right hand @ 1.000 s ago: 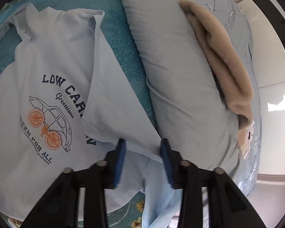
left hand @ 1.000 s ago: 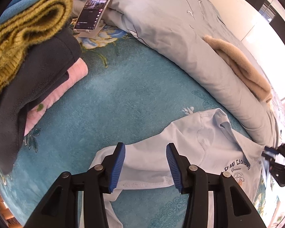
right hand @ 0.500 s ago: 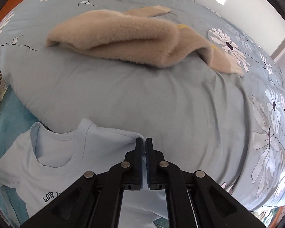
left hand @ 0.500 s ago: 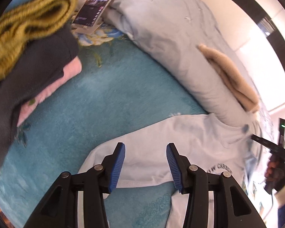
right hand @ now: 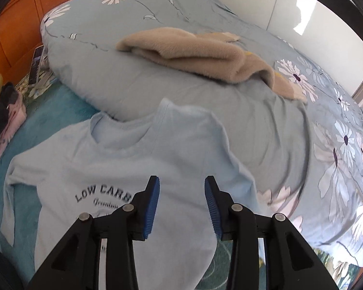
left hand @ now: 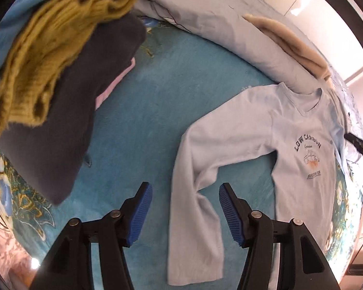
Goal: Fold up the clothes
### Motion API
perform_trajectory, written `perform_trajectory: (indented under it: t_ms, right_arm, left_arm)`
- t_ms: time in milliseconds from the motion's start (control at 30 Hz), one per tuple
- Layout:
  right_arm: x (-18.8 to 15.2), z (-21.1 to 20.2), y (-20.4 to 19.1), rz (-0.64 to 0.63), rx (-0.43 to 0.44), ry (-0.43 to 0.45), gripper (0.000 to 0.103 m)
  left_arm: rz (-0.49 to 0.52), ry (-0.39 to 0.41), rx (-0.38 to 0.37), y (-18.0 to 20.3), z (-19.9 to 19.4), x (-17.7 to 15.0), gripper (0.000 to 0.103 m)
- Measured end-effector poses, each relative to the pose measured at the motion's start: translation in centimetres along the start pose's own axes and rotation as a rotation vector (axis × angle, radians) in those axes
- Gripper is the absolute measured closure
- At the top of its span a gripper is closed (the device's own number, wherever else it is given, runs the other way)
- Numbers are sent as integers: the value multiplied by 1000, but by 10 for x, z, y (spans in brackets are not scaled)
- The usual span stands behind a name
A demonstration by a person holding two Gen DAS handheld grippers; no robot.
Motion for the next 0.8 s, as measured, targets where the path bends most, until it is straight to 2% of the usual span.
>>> perform_trajectory:
  t_ms: [133, 233, 333, 433, 467, 500, 567, 700, 800]
  right_arm:
    - [-49, -20, -7, -2, 26, -19, 63]
    - [-77, -31, -3, 52, 30, -60, 63]
    - [-94, -43, -5, 75, 29, -82, 63]
    - [-101, -57, -9, 65, 8, -79, 63]
    - [-105, -65, -11, 68, 5, -74, 63]
    - [-105, -68, -12, 73, 6, -71, 63]
    - [-103, -73, -16, 85, 10, -64, 63]
    - [-97, -77, -20, 134, 38, -57, 63]
    - [-94, -77, -17, 197, 64, -48, 63]
  left_arm:
    - [57, -94, -25, -6, 22, -20, 41]
    - [126, -169, -22, -4, 41, -34, 43]
    - [180, -241, -21, 0, 60, -43, 44]
    - [223, -262, -2, 4, 66, -46, 49]
    - [233, -273, -5, 6, 66, -46, 59]
    - [241, -287, -11, 9, 65, -46, 76]
    - [236, -293, 3, 13, 63, -46, 95]
    - [152, -237, 24, 14, 50, -44, 101]
    - [136, -184, 102, 8, 30, -35, 101]
Point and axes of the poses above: each gripper's, at about its wrist camera, not at the fingertips, and z roughly the way its jaws point, y to its right, x to its top, the point moved 5 cm from there along z, roughly the way its jaws point, and after that the axes turned 6 degrees about -x, right-handed, at the moved point
